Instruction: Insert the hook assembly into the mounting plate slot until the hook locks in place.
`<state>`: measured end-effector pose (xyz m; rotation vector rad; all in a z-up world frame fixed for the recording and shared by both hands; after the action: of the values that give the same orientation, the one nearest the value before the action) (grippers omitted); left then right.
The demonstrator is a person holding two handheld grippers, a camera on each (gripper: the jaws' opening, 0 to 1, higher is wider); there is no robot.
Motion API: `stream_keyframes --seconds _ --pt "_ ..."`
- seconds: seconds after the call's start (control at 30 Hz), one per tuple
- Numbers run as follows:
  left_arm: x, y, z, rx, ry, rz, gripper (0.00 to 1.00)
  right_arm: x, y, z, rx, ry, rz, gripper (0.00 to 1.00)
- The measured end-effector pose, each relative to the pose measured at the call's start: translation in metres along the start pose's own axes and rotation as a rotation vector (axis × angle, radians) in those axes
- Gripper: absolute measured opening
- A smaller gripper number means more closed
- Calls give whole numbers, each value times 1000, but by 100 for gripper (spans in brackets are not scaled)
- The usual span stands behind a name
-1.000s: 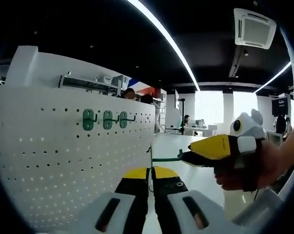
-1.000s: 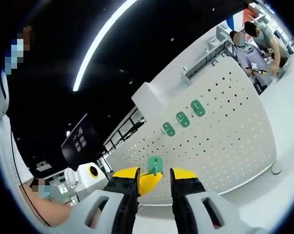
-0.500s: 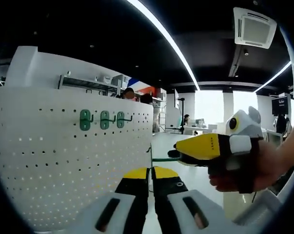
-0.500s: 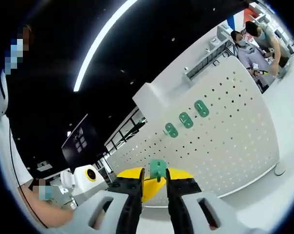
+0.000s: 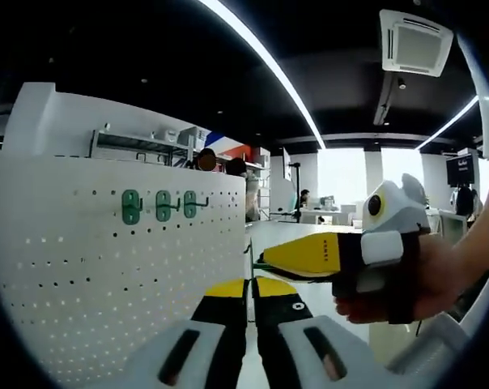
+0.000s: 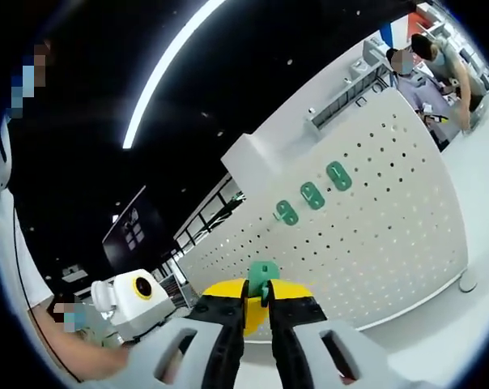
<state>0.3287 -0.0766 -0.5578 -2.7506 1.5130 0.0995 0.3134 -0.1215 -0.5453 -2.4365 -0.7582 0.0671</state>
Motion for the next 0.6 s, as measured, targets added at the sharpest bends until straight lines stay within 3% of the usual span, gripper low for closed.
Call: stream_keyframes --seconds 0.6 --pt "-1 0 -6 4 19 -10 1 2 0 -2 -24 13 17 2"
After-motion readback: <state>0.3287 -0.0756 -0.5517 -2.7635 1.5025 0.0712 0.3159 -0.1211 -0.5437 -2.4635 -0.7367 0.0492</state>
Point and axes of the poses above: the point that each gripper's makers call its tool centre point, and the gripper's own axes: x roughly forward along the fingers, y roughly to its right, z roughly out of its underside, the point moved 3 cm from there along -x, roughly backward along the fingers, and after that the axes turned 2 degrees about -y, right-handed, at the moved point
